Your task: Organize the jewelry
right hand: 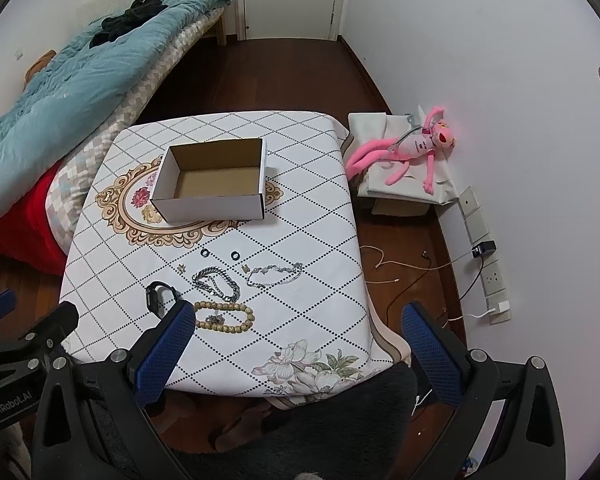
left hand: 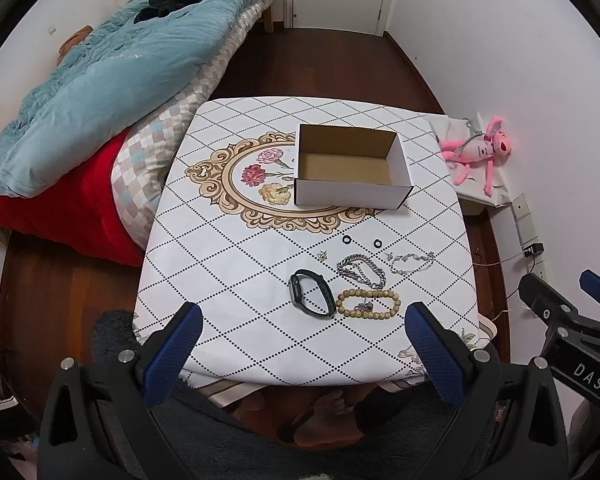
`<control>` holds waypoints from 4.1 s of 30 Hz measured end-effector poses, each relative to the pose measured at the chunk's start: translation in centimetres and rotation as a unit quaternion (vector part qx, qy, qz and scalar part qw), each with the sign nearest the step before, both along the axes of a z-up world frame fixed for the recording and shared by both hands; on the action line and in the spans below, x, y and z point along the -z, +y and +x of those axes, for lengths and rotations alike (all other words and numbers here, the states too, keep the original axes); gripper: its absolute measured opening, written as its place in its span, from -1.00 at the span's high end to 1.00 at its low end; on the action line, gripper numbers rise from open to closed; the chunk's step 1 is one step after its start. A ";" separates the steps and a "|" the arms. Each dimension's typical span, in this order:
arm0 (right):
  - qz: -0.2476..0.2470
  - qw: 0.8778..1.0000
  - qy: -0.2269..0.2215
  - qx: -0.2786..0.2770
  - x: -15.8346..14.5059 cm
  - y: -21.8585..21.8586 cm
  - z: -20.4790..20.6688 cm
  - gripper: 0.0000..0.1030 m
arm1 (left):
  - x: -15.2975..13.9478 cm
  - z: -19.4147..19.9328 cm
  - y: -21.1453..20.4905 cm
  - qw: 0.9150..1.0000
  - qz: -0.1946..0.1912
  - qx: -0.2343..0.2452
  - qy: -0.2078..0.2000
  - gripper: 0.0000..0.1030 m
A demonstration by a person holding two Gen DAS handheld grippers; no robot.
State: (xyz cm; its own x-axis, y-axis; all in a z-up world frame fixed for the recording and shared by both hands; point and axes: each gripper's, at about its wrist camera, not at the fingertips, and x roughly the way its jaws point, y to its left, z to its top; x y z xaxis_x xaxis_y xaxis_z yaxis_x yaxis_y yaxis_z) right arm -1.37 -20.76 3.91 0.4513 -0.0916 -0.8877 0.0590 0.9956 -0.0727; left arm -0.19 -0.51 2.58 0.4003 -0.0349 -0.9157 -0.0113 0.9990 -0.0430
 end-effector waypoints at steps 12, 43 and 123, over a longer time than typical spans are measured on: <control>0.018 0.998 0.057 0.026 8.2 -1.1 3.3 -0.99 | 9.1 5.1 1.5 0.998 0.047 -0.015 0.032 -0.99; 0.026 0.992 0.119 -0.021 23.6 4.0 5.7 0.28 | 20.4 7.4 3.3 0.994 0.024 0.026 0.107 0.81; 0.007 0.998 0.065 -0.025 16.4 2.1 24.5 -0.96 | 14.1 21.9 1.4 0.999 0.039 -0.002 0.010 -1.00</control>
State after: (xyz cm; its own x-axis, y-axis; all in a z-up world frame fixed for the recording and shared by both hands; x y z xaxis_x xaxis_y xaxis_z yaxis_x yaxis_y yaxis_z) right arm 23.14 -18.65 -12.53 0.3357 -0.0590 -0.9401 -0.0004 0.9980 -0.0627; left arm 21.67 0.88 -11.53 0.3815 0.0393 -0.9235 -0.0153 0.9992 0.0362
